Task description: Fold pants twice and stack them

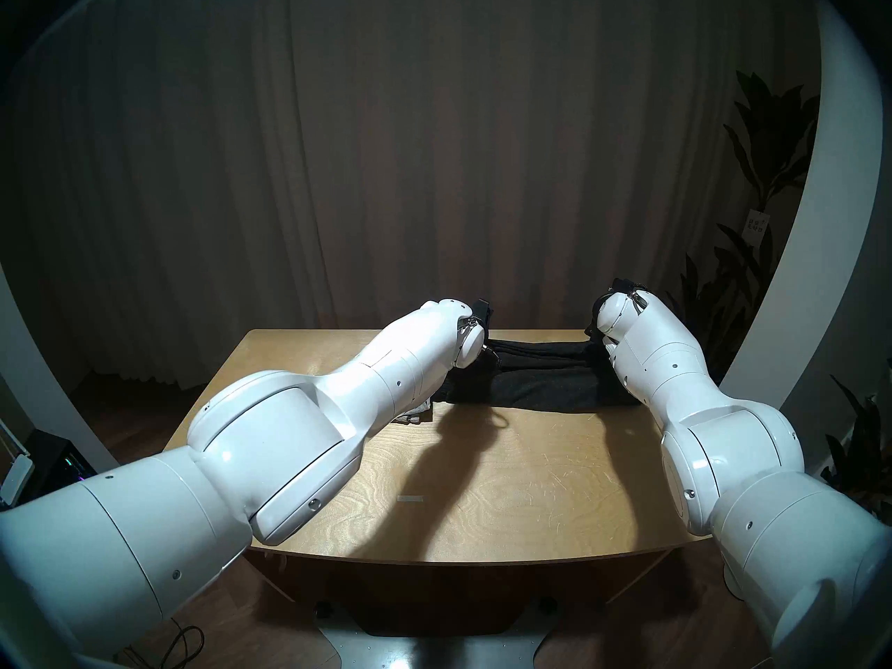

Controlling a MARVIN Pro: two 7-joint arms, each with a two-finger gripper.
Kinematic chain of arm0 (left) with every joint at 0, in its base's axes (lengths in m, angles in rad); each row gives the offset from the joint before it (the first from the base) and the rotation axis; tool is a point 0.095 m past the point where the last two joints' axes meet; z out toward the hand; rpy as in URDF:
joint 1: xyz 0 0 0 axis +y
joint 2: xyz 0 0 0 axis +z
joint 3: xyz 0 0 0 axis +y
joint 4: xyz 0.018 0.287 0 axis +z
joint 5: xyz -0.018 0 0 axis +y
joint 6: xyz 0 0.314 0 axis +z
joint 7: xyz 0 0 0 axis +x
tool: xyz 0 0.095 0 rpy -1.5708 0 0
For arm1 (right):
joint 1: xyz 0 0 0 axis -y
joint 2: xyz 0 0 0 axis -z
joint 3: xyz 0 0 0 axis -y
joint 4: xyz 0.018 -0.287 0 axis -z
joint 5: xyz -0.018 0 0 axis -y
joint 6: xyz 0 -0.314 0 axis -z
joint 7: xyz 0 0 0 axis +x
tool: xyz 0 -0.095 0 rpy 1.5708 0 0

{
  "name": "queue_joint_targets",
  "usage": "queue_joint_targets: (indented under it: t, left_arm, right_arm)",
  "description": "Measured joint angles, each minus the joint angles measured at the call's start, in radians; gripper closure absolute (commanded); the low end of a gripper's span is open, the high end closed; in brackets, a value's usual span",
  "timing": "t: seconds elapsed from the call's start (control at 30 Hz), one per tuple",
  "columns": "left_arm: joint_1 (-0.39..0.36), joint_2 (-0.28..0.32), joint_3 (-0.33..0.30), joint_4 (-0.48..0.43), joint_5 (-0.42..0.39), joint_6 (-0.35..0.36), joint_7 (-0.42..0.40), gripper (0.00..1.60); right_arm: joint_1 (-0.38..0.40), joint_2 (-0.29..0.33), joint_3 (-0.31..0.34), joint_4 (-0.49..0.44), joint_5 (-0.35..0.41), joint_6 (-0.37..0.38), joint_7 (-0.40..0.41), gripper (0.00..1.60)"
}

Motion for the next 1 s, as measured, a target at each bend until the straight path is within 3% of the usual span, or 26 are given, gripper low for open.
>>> queue_joint_targets:
  t: [0.03,0.13,0.47,1.0]
  left_arm:
    - [0.0,-0.001,0.004,0.003,0.003,0.0,-0.007,0.17]
    - [-0.001,-0.003,0.011,0.008,0.008,0.0,-0.021,0.0]
    - [-0.012,0.006,0.023,0.021,0.023,0.001,-0.075,0.0]
    - [-0.058,0.084,-0.015,-0.003,0.03,-0.024,-0.162,0.0]
  right_arm:
    - [0.0,-0.001,0.001,0.0,-0.001,0.004,0.005,0.0]
    - [-0.003,-0.002,0.001,0.0,-0.005,0.013,0.015,0.0]
    - [-0.053,0.012,0.005,-0.02,-0.015,0.047,0.053,0.0]
    - [-0.135,0.052,0.002,-0.221,-0.038,0.147,0.153,0.0]
